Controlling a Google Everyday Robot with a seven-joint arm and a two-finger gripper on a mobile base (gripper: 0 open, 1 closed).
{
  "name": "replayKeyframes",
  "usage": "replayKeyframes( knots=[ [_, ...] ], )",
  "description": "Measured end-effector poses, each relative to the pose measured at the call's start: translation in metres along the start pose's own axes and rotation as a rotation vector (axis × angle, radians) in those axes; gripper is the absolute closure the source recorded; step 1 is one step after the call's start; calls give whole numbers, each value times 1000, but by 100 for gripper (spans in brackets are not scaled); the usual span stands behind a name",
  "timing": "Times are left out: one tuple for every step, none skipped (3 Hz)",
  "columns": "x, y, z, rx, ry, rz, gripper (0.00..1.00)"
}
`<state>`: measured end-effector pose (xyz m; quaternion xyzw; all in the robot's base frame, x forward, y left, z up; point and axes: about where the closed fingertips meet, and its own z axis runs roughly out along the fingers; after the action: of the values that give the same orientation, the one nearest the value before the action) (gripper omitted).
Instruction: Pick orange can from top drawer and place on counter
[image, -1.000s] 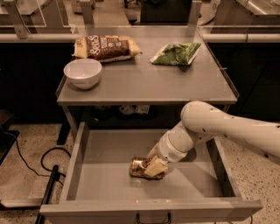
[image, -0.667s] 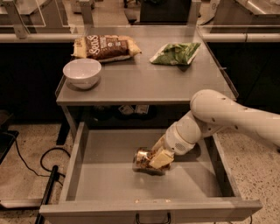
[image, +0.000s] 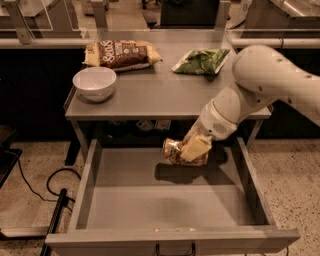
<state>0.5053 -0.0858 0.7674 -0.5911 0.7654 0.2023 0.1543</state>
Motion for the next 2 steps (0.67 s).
replayKeyframes(
  knots=[
    [-20, -13, -63, 61, 39, -13, 100],
    [-26, -16, -75, 73, 32, -22, 100]
  ],
)
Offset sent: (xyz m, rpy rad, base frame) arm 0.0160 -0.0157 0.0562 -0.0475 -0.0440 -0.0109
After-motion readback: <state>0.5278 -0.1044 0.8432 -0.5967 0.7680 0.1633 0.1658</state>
